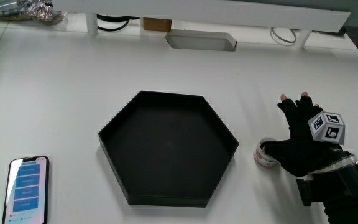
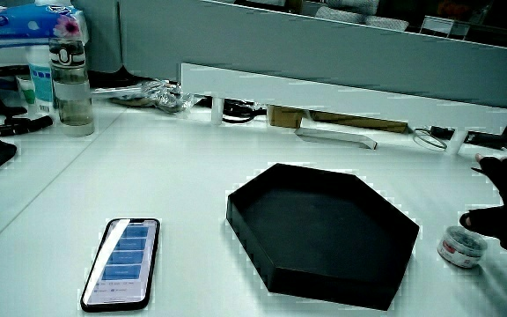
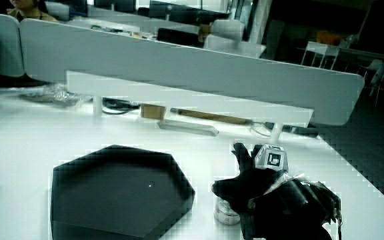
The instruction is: Pick paper clip from desk
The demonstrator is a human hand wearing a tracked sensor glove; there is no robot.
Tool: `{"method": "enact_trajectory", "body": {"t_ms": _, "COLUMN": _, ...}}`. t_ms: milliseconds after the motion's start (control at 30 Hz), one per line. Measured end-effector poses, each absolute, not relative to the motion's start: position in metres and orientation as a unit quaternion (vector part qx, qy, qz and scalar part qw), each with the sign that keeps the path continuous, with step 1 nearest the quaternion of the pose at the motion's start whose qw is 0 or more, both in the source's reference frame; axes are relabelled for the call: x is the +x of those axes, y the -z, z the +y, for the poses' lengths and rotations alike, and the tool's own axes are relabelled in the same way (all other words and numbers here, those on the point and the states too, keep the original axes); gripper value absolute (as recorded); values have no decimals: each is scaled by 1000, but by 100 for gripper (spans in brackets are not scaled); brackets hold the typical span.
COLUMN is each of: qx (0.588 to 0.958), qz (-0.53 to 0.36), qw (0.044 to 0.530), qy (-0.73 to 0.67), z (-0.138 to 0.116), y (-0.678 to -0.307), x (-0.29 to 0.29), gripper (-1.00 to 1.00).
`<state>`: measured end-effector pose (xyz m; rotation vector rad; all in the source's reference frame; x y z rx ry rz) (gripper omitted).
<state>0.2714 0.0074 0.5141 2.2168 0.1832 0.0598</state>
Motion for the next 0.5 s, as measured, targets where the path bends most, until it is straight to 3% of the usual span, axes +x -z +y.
{"method": "enact_trajectory", "body": {"t_ms": 267, "qx": 879, "qz": 73, "qw": 471, "qy": -6, "z": 19, "y": -536, "x": 269, "gripper": 0}}
{"method": "enact_trajectory", "body": {"t_ms": 500, "qx": 847, "qz": 62, "qw": 526, "qy": 29, "z": 29, "y": -556, "x": 259, "gripper": 0}}
